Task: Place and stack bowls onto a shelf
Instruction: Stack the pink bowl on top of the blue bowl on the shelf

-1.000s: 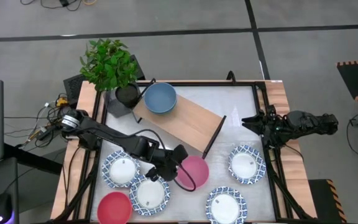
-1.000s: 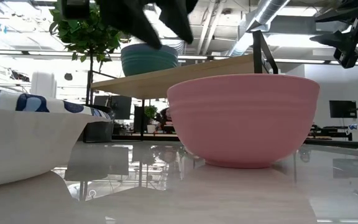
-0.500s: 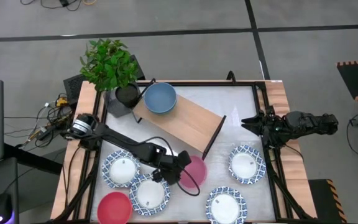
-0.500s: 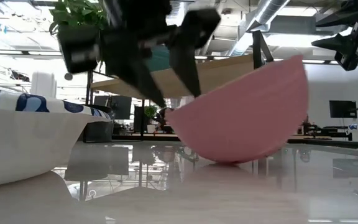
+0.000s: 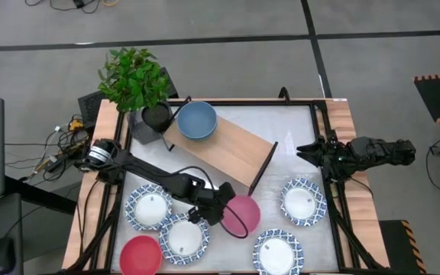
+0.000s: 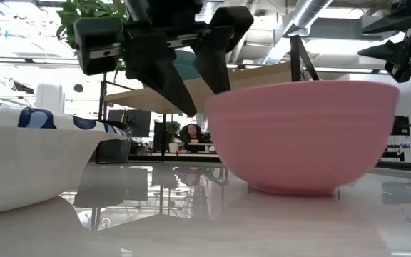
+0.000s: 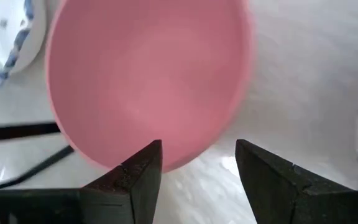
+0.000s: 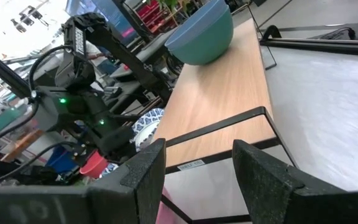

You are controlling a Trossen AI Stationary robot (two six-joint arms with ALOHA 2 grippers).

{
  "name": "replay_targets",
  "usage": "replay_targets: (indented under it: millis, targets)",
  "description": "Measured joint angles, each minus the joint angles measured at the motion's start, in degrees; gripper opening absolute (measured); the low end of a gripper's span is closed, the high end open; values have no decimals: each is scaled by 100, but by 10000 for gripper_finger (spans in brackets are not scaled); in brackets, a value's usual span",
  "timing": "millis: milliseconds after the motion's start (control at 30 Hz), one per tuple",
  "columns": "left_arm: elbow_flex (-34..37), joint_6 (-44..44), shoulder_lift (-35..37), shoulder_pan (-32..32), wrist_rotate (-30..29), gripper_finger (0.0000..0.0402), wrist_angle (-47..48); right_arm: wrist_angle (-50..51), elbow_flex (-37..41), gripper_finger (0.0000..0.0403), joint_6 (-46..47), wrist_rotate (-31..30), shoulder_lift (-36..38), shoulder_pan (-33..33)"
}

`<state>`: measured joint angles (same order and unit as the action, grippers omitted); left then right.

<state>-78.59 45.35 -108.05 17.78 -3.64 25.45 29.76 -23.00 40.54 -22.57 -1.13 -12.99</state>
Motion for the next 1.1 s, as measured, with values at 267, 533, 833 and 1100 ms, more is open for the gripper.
replay_targets:
  millis: [267, 533, 833, 1100]
  targets:
    - [3, 201, 0, 4, 431, 139, -85, -2, 0, 212, 5, -2, 0, -1]
    - [4, 456, -214, 9, 394, 92, -314, 0, 0, 212, 8, -2, 2, -1]
    - [11, 460, -290, 69, -13, 29, -171, 35, -2, 212, 9, -3, 2, 1]
    - [-212, 155, -264, 200, -14, 3, 87, 51, -2, 212, 8, -4, 2, 1]
